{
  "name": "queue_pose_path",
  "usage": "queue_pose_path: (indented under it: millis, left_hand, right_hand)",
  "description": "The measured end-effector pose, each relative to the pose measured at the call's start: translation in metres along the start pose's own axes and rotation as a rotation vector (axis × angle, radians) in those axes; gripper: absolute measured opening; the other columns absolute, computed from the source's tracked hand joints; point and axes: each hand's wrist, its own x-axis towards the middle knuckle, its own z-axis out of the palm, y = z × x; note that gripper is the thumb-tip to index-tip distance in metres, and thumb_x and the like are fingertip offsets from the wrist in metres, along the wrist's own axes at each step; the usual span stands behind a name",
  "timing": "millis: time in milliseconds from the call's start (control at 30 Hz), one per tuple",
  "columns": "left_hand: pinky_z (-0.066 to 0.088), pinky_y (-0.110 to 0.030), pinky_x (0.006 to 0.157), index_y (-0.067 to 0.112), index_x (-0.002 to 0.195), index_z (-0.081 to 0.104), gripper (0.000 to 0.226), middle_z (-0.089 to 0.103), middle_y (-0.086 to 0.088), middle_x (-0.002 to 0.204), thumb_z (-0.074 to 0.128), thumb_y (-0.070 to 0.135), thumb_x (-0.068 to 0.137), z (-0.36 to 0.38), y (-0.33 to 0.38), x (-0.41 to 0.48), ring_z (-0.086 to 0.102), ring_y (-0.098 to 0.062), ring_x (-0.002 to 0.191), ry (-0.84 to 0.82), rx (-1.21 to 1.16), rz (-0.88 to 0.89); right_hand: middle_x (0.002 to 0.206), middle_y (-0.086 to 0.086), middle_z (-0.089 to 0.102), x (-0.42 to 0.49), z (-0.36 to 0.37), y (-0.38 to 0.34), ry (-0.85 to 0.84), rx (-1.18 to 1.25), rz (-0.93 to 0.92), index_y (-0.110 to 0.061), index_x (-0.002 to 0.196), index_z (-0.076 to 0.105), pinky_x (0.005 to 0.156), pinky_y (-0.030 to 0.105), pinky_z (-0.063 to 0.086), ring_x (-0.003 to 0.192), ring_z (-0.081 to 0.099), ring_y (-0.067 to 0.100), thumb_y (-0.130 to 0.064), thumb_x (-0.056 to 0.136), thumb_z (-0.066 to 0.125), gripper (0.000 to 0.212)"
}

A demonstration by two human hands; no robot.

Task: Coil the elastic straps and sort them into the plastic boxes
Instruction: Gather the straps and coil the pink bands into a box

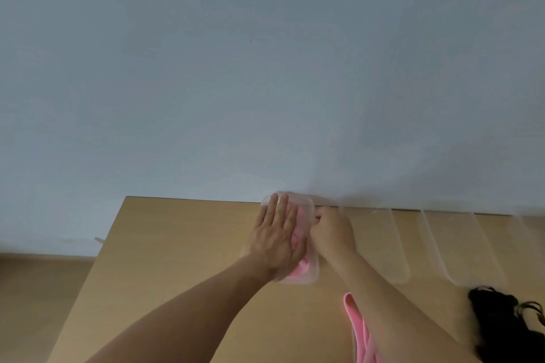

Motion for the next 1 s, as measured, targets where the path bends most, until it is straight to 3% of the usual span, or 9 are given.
queue_pose_path:
  millis: [67, 167, 300, 400, 467, 600, 767, 867, 1000]
  left_hand:
    - [-0.028, -0.038, 0.114, 0.012, 0.148, -0.015, 0.069, -0.021, -0.013, 0.162, -0.013, 0.049, 0.090, 0.000, 0.001, 0.001, -0.033, -0.029, 0.144, -0.002, -0.009, -0.009]
    - [-0.031, -0.035, 0.111, 0.014, 0.146, -0.018, 0.068, -0.022, -0.010, 0.161, -0.019, 0.047, 0.086, 0.000, 0.000, 0.003, -0.035, -0.026, 0.142, -0.006, -0.032, -0.015]
    - [-0.024, -0.036, 0.115, 0.016, 0.145, -0.019, 0.056, -0.020, -0.010, 0.162, -0.006, 0.043, 0.097, 0.002, 0.000, 0.003, -0.029, -0.025, 0.145, 0.001, -0.038, -0.030]
    - [-0.021, -0.037, 0.116, 0.016, 0.145, -0.020, 0.055, -0.019, -0.009, 0.163, 0.001, 0.041, 0.100, 0.004, 0.000, 0.003, -0.028, -0.023, 0.146, 0.020, -0.044, -0.041]
    - [-0.021, -0.036, 0.116, 0.016, 0.148, -0.018, 0.057, -0.018, -0.009, 0.163, 0.003, 0.041, 0.100, 0.005, 0.000, 0.004, -0.029, -0.022, 0.145, 0.025, -0.045, -0.038]
    - [-0.016, -0.038, 0.120, 0.012, 0.155, -0.008, 0.060, -0.015, -0.010, 0.164, 0.009, 0.038, 0.103, 0.002, 0.000, 0.004, -0.021, -0.025, 0.150, 0.024, -0.051, -0.044]
    - [-0.017, -0.034, 0.119, 0.009, 0.155, -0.007, 0.062, -0.015, -0.010, 0.164, 0.012, 0.040, 0.105, -0.006, 0.000, 0.002, -0.021, -0.023, 0.150, 0.016, -0.107, -0.038]
    - [-0.019, -0.035, 0.118, 0.006, 0.156, 0.004, 0.065, -0.005, -0.012, 0.165, 0.009, 0.043, 0.103, -0.011, 0.003, -0.008, -0.013, -0.025, 0.152, 0.081, -0.045, -0.045]
    - [-0.018, -0.035, 0.118, 0.013, 0.149, -0.019, 0.066, -0.020, -0.008, 0.162, 0.013, 0.048, 0.103, -0.003, 0.010, -0.025, -0.022, -0.022, 0.149, -0.023, -0.065, -0.097]
  right_hand:
    - [0.076, 0.008, 0.067, -0.024, 0.003, 0.011, -0.003, 0.025, 0.024, -0.009, 0.082, 0.068, 0.054, 0.032, 0.035, 0.072, 0.060, 0.030, -0.014, 0.092, 0.052, 0.019]
    - [0.078, 0.009, 0.068, -0.038, 0.004, 0.014, 0.020, 0.068, 0.049, -0.007, 0.082, 0.068, 0.055, 0.034, 0.031, 0.070, 0.055, 0.026, -0.021, 0.095, 0.054, 0.024]
    - [0.085, 0.008, 0.070, -0.048, -0.001, 0.015, -0.063, 0.064, 0.034, -0.008, 0.089, 0.070, 0.065, 0.033, 0.046, 0.079, 0.062, 0.028, -0.020, 0.094, 0.054, 0.020]
    - [0.076, 0.005, 0.070, -0.078, 0.003, 0.027, -0.113, 0.153, 0.058, -0.011, 0.083, 0.066, 0.063, 0.037, 0.054, 0.070, 0.067, 0.023, -0.018, 0.093, 0.051, 0.019]
    - [0.068, 0.005, 0.069, -0.089, 0.005, 0.032, -0.096, 0.241, 0.121, -0.010, 0.077, 0.063, 0.056, 0.034, 0.051, 0.057, 0.066, 0.016, -0.014, 0.090, 0.049, 0.020]
    - [0.072, 0.011, 0.071, -0.083, 0.002, 0.027, -0.092, 0.321, 0.157, -0.003, 0.079, 0.062, 0.052, 0.033, 0.050, 0.054, 0.065, 0.020, -0.011, 0.091, 0.048, 0.020]
    - [0.072, 0.010, 0.071, -0.078, -0.001, 0.032, -0.184, 0.349, 0.131, -0.008, 0.078, 0.060, 0.040, 0.018, 0.040, 0.036, 0.053, 0.004, -0.010, 0.096, 0.048, 0.021]
    - [0.068, 0.008, 0.070, -0.074, 0.000, 0.036, -0.191, 0.361, 0.124, -0.010, 0.074, 0.059, 0.039, 0.019, 0.040, 0.035, 0.054, 0.005, -0.009, 0.094, 0.049, 0.022]
    - [0.068, 0.007, 0.070, -0.073, 0.002, 0.037, -0.183, 0.316, 0.095, -0.010, 0.078, 0.062, 0.050, 0.032, 0.052, 0.046, 0.060, 0.016, -0.016, 0.094, 0.051, 0.020]
